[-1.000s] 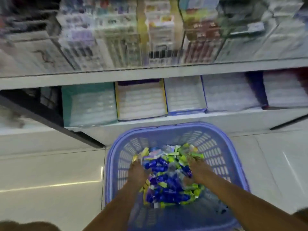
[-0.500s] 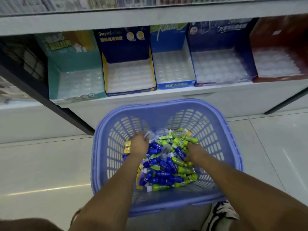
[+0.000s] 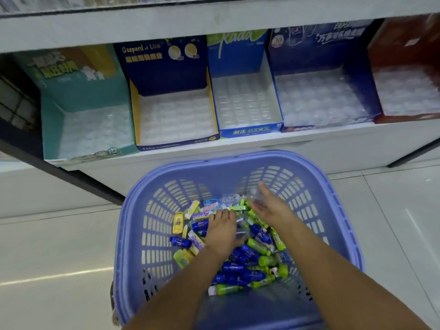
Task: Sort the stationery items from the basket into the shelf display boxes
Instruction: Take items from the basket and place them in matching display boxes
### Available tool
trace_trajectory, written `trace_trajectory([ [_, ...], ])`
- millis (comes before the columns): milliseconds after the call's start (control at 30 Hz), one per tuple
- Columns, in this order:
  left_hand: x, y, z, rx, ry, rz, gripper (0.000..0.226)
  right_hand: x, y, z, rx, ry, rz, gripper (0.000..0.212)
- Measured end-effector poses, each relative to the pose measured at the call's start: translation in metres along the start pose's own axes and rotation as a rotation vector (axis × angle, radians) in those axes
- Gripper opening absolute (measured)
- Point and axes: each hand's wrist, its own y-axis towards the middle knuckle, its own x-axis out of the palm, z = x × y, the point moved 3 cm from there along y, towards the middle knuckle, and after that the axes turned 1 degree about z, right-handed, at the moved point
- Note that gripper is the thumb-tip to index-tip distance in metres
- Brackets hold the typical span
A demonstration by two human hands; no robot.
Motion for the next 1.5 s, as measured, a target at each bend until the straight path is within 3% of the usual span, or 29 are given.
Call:
trace_trajectory([
  [67, 0.002, 0.002, 0.002, 0.024, 0.025, -0.002, 0.061, -0.002, 0.005, 0.001, 0.011, 0.071, -0.082, 0.019],
  [100, 0.004, 0.002, 0.004, 0.037, 0.035, -0.017, 0.061, -0.005, 0.008, 0.003, -0.013, -0.012, -0.078, 0.02],
  [233, 0.014, -0.003, 0.016, 0.156, 0.072, -0.043, 0.072, -0.02, 0.008, 0.001, -0.247, -0.716, 0.157, 0.006],
  [300, 0.014, -0.003, 0.016, 0.187, 0.016, -0.038, 0.077, -0.017, 0.006, -0.002, -0.422, -1.03, 0.159, 0.015],
  [400, -0.001, 0.006, 0.009, 0.132, -0.251, 0.035, 0.061, -0.009, 0.001, 0.01, -0.723, -1.616, 0.111, 0.033],
  [500, -0.024, 0.026, -0.002, 0.028, -0.526, 0.143, 0.046, -0.015, 0.007, 0.022, -0.812, -1.763, 0.147, 0.033],
  [600, -0.033, 0.04, -0.018, -0.15, -0.571, 0.216, 0.033, -0.022, 0.011, 0.022, -0.888, -1.83, 0.128, 0.034],
  [700, -0.014, 0.026, -0.038, -0.341, -0.397, 0.146, 0.059, -0.02, 0.008, 0.024, -1.015, -1.766, 0.108, 0.037],
  [800, 0.01, 0.013, -0.054, -0.215, -0.304, 0.062, 0.078, -0.018, 0.013, 0.034, -0.845, -1.924, 0.137, 0.059],
  [900, 0.009, 0.028, -0.068, -0.049, -0.248, 0.035, 0.077, -0.014, 0.021, 0.026, -0.743, -2.018, 0.15, 0.074],
  [1067, 0.003, 0.04, -0.077, 0.093, -0.201, 0.011, 0.076, -0.009, 0.026, 0.01, -0.824, -2.154, 0.071, 0.072],
  [1200, 0.006, 0.046, -0.068, 0.137, -0.263, 0.013, 0.07, -0.003, 0.033, 0.008, -0.644, -2.264, -0.009, 0.071],
  [1333, 0.01, 0.052, -0.061, 0.105, -0.27, -0.065, 0.072, 0.006, 0.034, 0.005, -0.578, -2.231, -0.037, 0.077],
  [1400, 0.008, 0.058, -0.057, 0.081, -0.296, -0.119, 0.071, 0.009, 0.033, 0.004, -0.461, -2.254, -0.1, 0.085],
  [1500, 0.011, 0.066, -0.049, 0.013, -0.269, -0.238, 0.082, 0.009, 0.035, -0.01, -0.208, -1.94, -0.261, 0.087],
])
